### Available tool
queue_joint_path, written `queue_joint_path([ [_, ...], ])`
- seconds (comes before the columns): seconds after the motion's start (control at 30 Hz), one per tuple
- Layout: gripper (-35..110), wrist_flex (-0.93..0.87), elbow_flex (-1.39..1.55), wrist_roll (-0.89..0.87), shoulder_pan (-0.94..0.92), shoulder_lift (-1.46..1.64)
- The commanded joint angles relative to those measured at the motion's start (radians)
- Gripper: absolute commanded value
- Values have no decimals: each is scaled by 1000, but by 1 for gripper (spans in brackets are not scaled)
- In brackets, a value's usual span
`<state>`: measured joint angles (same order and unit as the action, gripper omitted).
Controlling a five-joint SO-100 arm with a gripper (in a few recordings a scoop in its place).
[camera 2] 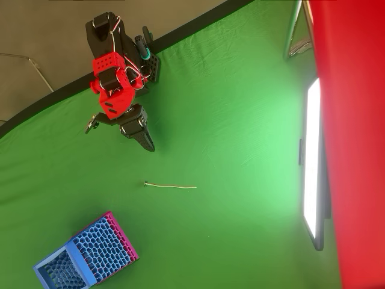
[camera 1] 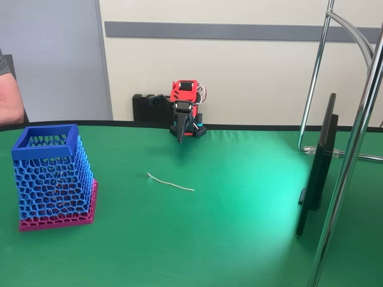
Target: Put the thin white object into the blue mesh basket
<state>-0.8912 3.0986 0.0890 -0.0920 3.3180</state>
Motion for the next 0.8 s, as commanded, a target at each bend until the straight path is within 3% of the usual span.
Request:
queue_joint_path([
  [0.0, 1, 18, -15, 6, 6, 9],
  [0.77, 1, -11, -61, 8, 11, -31],
])
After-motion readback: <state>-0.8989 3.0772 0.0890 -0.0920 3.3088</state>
